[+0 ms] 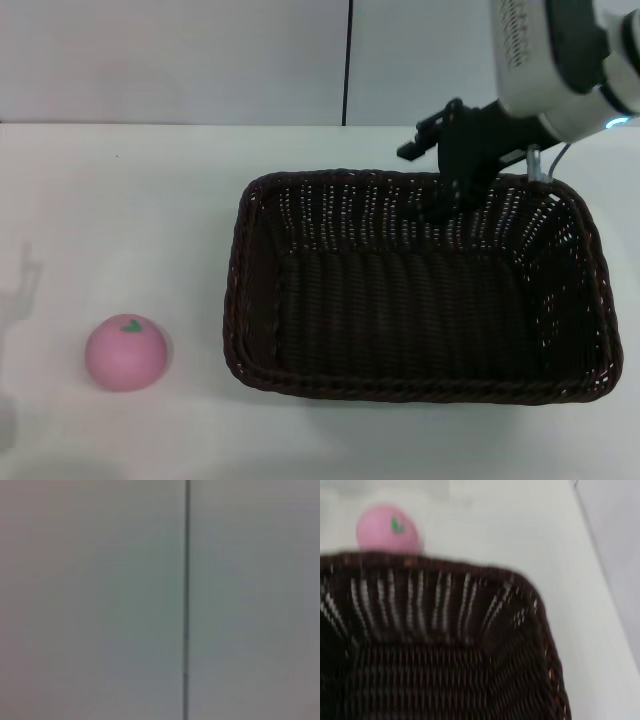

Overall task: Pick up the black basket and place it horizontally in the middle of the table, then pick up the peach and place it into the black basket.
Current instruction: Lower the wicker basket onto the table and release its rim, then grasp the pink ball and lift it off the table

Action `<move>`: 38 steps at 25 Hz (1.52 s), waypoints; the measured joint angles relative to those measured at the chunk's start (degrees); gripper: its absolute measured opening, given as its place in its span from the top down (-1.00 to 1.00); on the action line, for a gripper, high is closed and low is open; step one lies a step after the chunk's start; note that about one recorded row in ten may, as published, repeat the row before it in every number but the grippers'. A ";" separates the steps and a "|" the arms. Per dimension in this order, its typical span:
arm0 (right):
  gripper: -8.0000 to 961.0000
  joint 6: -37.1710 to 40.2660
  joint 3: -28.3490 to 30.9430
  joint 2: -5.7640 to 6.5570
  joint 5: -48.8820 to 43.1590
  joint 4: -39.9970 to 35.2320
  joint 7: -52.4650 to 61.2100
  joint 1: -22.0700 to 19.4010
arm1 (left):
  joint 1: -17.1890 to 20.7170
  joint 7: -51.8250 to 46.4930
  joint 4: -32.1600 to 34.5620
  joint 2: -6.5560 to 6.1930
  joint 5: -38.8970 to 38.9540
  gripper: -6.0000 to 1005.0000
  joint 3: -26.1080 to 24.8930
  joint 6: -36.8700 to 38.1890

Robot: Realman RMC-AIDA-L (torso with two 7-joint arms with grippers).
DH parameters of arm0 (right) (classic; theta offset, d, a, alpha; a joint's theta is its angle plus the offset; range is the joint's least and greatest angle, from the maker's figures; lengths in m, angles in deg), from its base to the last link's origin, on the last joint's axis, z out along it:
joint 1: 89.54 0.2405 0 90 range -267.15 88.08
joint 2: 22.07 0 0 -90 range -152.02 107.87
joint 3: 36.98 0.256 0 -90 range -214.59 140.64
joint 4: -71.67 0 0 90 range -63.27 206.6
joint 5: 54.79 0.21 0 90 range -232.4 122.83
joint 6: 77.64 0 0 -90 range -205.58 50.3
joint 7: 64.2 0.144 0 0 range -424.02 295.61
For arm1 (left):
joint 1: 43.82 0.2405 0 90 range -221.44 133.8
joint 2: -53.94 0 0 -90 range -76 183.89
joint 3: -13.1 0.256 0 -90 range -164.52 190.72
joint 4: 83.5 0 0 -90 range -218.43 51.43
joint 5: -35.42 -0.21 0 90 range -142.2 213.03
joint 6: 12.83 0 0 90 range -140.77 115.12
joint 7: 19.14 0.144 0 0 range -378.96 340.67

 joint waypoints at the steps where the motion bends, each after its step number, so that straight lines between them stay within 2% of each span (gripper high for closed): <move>1: -0.26 0.71 0.04 0.00 1.10 -1.64 0.40 -0.86 | -0.06 -1.74 0.28 -0.64 -0.84 -0.66 3.25 0.22; 2: -0.30 1.58 0.02 0.00 2.74 -4.70 1.22 -2.34 | -0.06 -1.74 0.28 -0.64 -0.84 -0.66 3.25 0.22; 4: -0.38 3.14 -0.15 0.02 5.37 -10.29 2.91 -5.14 | -0.54 -7.35 2.80 -1.14 -2.52 -0.66 6.48 0.90; 6: -0.46 5.32 -0.03 0.04 9.04 -17.25 5.14 -9.14 | -1.09 -17.93 9.89 -1.04 -4.61 -0.66 9.63 3.38; 7: -0.46 6.26 0.08 0.04 10.79 -19.78 6.08 -11.01 | -1.09 -17.93 9.89 -1.04 -4.61 -0.66 9.63 3.38; 10: -0.46 7.44 0.34 0.05 19.45 -27.79 7.85 -18.98 | -1.16 -27.75 18.15 -0.85 -6.23 -0.66 13.31 6.99; 12: -0.47 7.49 1.06 -0.11 25.28 -31.16 7.88 -24.20 | -1.14 -32.89 23.93 -1.00 -6.96 -0.66 16.72 9.64; 14: -0.47 7.50 2.75 -0.44 32.98 -32.73 7.57 -29.22 | -1.14 -32.89 23.93 -1.00 -6.96 -0.66 16.72 9.64; 15: -0.46 7.70 3.80 -0.52 36.64 -32.38 7.29 -31.29 | -1.07 -36.80 28.42 -1.03 -7.25 -0.66 19.34 11.42; 16: -0.46 8.64 5.81 -0.52 45.37 -29.28 4.83 -35.12 | -0.90 -41.79 34.26 -0.97 -7.29 -0.66 22.85 13.53; 17: -0.46 8.64 5.81 -0.52 45.37 -29.28 4.83 -35.12 | -0.90 -41.79 34.26 -0.97 -7.29 -0.66 22.85 13.53; 18: -0.46 9.36 6.59 -0.47 49.05 -26.58 2.70 -36.77 | -0.64 -47.39 40.81 -0.90 -7.32 -0.65 28.09 15.15; 20: -0.46 10.63 7.69 -0.24 58.14 -19.34 -3.65 -39.97 | -0.64 -47.39 40.81 -0.90 -7.32 -0.65 28.09 15.15; 21: -0.46 12.14 8.72 -0.14 66.32 -11.38 -9.78 -41.99 | -0.42 -52.09 46.72 -0.90 -8.42 -0.65 34.85 14.84; 22: -0.46 12.14 8.72 -0.14 66.32 -11.38 -9.78 -41.99 | -0.55 -53.22 47.87 -0.90 -9.64 -0.65 36.09 14.53; 23: -0.46 13.27 9.83 -0.14 69.97 -6.51 -12.90 -42.60 | -0.76 -53.96 48.52 -0.90 -10.76 -0.65 36.63 14.51; 24: -0.46 15.97 12.60 -0.14 75.68 2.30 -17.54 -42.97 | -0.99 -54.70 49.09 -0.90 -11.87 -0.64 36.92 14.57; 25: -0.46 15.97 12.60 -0.14 75.68 2.30 -17.54 -42.97 | -0.99 -54.70 49.09 -0.90 -11.87 -0.64 36.92 14.57; 26: -0.47 18.34 16.26 -0.10 79.12 11.52 -21.37 -42.51 | -1.58 -56.61 50.28 -0.93 -14.29 -0.64 37.08 15.32; 27: -0.47 18.34 16.26 -0.10 79.12 11.52 -21.37 -42.51 | -1.78 -57.55 50.87 -0.94 -15.34 -0.63 37.14 15.73; 29: -0.46 20.69 20.68 -0.04 80.65 21.50 -27.87 -41.57 | -2.48 -60.64 52.61 -0.96 -18.51 -0.63 37.26 16.95; 30: -0.46 20.69 20.68 -0.04 80.65 21.50 -27.87 -41.57 | -2.79 -62.11 53.15 -1.00 -20.31 -0.62 37.30 17.61; 31: -0.46 21.21 22.32 -0.04 80.75 25.96 -31.16 -41.16 | -2.96 -62.79 53.32 -1.03 -21.41 -0.62 37.32 17.98; 38: -0.46 20.94 23.43 -0.06 80.69 30.63 -35.54 -40.42 | -3.37 -63.13 52.88 -0.88 -25.03 -0.60 37.51 17.67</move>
